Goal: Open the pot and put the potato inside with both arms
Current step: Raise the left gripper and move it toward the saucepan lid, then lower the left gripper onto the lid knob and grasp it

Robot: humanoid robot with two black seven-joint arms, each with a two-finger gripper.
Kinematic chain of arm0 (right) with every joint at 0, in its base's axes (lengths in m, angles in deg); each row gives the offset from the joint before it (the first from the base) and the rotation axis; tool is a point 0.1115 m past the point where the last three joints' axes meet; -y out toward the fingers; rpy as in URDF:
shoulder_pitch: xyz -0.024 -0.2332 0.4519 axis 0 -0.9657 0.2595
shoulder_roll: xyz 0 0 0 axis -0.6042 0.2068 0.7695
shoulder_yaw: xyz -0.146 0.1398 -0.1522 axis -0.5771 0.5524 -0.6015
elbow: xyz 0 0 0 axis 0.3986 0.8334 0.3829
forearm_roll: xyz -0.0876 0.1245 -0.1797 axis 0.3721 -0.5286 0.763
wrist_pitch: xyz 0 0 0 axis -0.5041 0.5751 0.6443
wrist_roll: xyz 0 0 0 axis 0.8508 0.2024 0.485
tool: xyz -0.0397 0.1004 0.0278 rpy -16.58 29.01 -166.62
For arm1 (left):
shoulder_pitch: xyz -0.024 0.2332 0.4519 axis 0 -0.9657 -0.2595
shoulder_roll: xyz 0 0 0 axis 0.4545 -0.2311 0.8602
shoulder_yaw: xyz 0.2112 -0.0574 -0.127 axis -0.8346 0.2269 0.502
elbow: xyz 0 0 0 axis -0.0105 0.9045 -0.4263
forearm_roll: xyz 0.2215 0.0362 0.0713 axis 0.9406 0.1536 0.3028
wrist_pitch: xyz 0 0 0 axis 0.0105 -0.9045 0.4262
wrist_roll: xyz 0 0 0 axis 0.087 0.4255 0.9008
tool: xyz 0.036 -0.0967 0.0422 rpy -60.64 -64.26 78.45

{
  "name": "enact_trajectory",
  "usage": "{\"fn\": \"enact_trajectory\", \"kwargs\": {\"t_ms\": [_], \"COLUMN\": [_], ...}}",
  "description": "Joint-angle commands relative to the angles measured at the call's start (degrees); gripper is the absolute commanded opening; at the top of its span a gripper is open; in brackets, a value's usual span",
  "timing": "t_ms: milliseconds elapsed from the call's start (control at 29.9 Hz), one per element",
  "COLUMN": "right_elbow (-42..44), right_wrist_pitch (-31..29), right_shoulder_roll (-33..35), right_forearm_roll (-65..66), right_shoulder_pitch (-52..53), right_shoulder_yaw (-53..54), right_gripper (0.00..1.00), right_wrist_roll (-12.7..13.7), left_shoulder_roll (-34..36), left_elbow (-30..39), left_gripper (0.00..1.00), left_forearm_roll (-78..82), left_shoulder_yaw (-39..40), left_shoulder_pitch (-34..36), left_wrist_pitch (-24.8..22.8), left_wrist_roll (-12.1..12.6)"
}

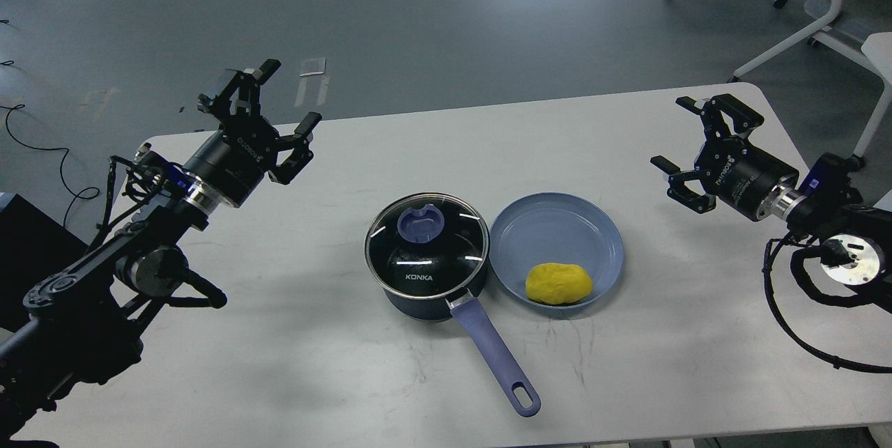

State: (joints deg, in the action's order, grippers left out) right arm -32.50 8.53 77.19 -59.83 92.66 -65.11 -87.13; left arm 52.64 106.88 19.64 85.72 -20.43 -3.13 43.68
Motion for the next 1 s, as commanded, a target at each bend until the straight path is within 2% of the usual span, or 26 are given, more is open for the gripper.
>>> {"fn": "enact_trajectory", "kwargs": {"t_ms": [0, 134, 201, 267, 368, 468, 669, 970], "right_elbow": [0.09, 0.18, 0.26, 0.18, 0.18, 0.26, 0.35, 0.35], "right_wrist_pitch": [0.00, 0.09, 0.09, 0.09, 0.09, 0.09, 0.17, 0.17], "right_shoulder_roll": [0.16, 0.07, 0.07, 0.07, 0.07, 0.07, 0.07, -0.02], "right_forearm_roll": [0.10, 0.10, 0.18, 0.10, 0.10, 0.18, 0.36, 0.36], "right_shoulder_pitch": [-0.02, -0.02, -0.11, -0.11, -0.11, -0.02, -0.02, 0.24], "right_shoulder_yaw": [-0.13, -0.13, -0.22, -0.22, -0.13, -0.13, -0.22, -0.22], "right_gripper": [1.00, 1.00, 1.00, 1.00, 1.00, 1.00, 1.00, 1.00], "right_wrist_roll": [0.00, 0.00, 0.00, 0.00, 0.00, 0.00, 0.00, 0.00], "left_shoulder_roll": [3.22, 5.60, 6.83, 6.92, 7.01, 6.31, 4.73, 1.65], "left_elbow": [6.64, 15.26, 22.54, 27.03, 30.21, 31.63, 31.11, 25.92], "left_gripper": [0.98, 0.98, 0.98, 0.98, 0.98, 0.98, 0.98, 0.98], "left_forearm_roll": [10.46, 18.83, 26.28, 33.65, 46.38, 64.74, 86.84, 98.91], "left_shoulder_yaw": [0.08, 0.08, 0.08, 0.17, -0.09, -0.53, -1.32, -8.18], "left_shoulder_pitch": [4.74, 7.12, 8.00, 8.18, 9.06, 9.24, 9.06, 9.15], "left_wrist_pitch": [-0.05, -0.05, -0.05, -0.05, -0.05, -0.05, -0.05, 4.40], "left_wrist_roll": [0.00, 0.00, 0.00, 0.00, 0.00, 0.00, 0.00, 0.00]}}
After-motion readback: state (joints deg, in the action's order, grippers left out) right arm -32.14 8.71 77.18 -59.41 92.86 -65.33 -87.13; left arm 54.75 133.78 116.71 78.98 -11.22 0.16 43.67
